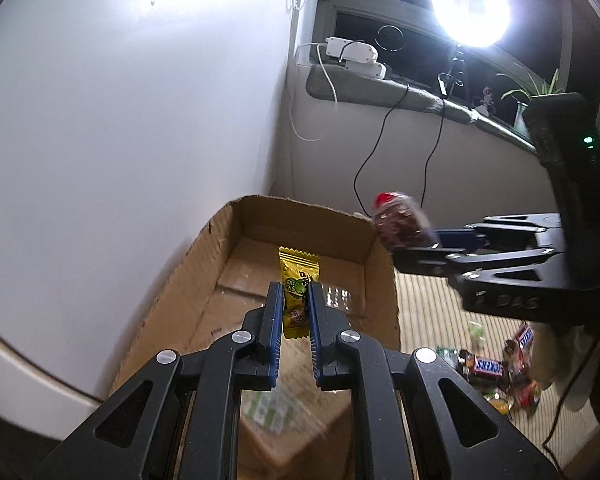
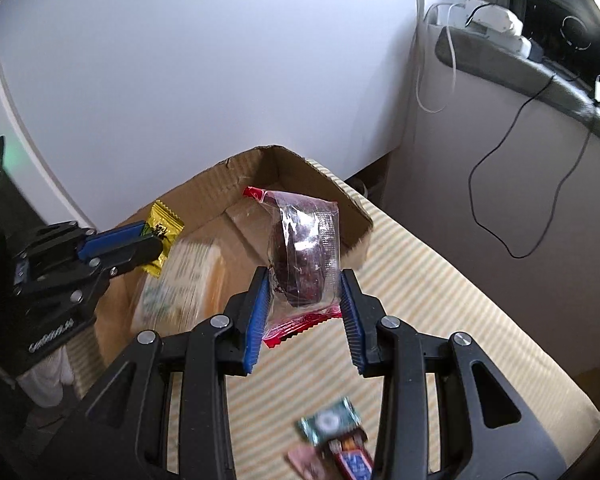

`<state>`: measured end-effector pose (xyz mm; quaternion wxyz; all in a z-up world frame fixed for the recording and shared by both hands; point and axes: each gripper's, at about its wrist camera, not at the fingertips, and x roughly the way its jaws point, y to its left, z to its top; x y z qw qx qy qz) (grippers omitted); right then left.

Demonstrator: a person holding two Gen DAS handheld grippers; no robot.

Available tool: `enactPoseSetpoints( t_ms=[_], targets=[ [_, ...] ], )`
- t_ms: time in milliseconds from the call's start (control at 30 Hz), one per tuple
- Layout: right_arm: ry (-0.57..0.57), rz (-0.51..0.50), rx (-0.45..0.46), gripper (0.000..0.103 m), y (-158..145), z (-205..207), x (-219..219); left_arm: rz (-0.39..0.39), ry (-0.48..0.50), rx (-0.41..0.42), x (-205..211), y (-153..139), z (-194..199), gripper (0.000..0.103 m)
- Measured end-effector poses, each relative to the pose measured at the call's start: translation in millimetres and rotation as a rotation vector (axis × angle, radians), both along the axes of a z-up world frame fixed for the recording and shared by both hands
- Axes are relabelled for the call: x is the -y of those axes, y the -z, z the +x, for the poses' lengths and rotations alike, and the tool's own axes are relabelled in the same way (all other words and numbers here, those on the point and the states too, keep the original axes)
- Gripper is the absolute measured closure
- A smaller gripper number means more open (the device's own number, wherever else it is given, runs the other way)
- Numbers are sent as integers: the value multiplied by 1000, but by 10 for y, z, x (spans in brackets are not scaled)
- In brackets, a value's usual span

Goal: Organize snacks
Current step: 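Carry the yellow packet with the left gripper while the right gripper carries the candy bag to the box, then open the left gripper over the box while the right gripper releases the candy bag there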

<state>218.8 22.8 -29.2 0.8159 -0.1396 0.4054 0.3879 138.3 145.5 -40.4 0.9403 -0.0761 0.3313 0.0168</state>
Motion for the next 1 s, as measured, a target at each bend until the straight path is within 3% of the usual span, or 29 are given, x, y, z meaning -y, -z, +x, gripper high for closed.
enactPoseSetpoints(
  t_ms=[533, 567, 600, 767, 933, 1000],
  targets=[
    [-15, -6, -55, 66, 266, 317, -306, 1, 6, -37, 10, 91, 240, 92],
    [-16, -4, -51, 65, 258, 315, -305, -3, 2, -37, 3, 89, 236, 91],
    [-14, -4, -49, 64, 252, 316, -304, -6, 0, -38, -1, 90, 235, 83],
    [-4, 16, -39, 44, 175, 293, -254, -8, -11, -29, -22, 59, 174, 82],
    [9, 18, -18, 43, 90, 232, -166, -13, -16, -10, -13, -10, 72, 82],
    [14, 13, -3, 38, 52, 184, -115, -15, -15, -5, 2, -28, 30, 82]
  ],
)
